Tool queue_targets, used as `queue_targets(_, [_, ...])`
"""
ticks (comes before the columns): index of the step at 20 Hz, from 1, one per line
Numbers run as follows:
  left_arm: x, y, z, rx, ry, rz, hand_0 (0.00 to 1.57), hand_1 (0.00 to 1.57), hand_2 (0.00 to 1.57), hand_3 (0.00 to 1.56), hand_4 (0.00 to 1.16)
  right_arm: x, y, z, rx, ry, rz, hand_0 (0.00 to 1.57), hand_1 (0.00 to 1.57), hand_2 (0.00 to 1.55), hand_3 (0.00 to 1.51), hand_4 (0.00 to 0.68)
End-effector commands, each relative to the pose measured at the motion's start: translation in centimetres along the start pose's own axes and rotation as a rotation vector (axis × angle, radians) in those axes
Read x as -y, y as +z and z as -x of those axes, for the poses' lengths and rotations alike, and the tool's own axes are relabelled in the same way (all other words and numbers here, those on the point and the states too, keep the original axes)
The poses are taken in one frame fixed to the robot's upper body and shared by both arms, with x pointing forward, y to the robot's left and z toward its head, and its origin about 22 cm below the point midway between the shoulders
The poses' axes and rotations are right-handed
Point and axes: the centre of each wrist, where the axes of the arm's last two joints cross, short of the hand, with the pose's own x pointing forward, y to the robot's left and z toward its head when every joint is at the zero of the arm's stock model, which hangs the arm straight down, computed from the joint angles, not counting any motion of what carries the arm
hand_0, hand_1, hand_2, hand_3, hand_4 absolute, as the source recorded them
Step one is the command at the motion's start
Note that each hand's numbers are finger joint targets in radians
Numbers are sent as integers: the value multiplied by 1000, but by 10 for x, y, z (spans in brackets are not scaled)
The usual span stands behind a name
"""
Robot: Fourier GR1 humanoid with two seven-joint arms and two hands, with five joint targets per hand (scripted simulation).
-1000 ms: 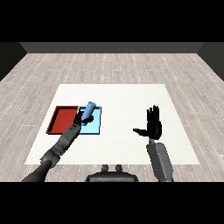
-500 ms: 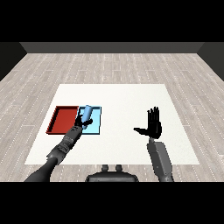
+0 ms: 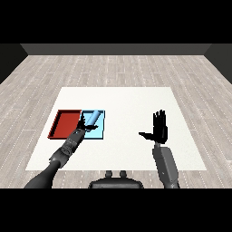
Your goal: Pick the blue can and put it in the blue box
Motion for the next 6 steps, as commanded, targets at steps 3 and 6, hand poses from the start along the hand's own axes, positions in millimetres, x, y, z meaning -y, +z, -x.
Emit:
queue_targets(3, [-17, -5, 3, 193, 163, -80, 0, 0, 0, 0, 0, -12, -6, 1, -2, -12, -2, 0, 0, 0, 0, 0])
queue_targets(6, [-6, 0, -24, 327, 213, -67, 0, 0, 0, 0, 0, 7, -5, -8, -9, 47, -64, 0, 0, 0, 0, 0])
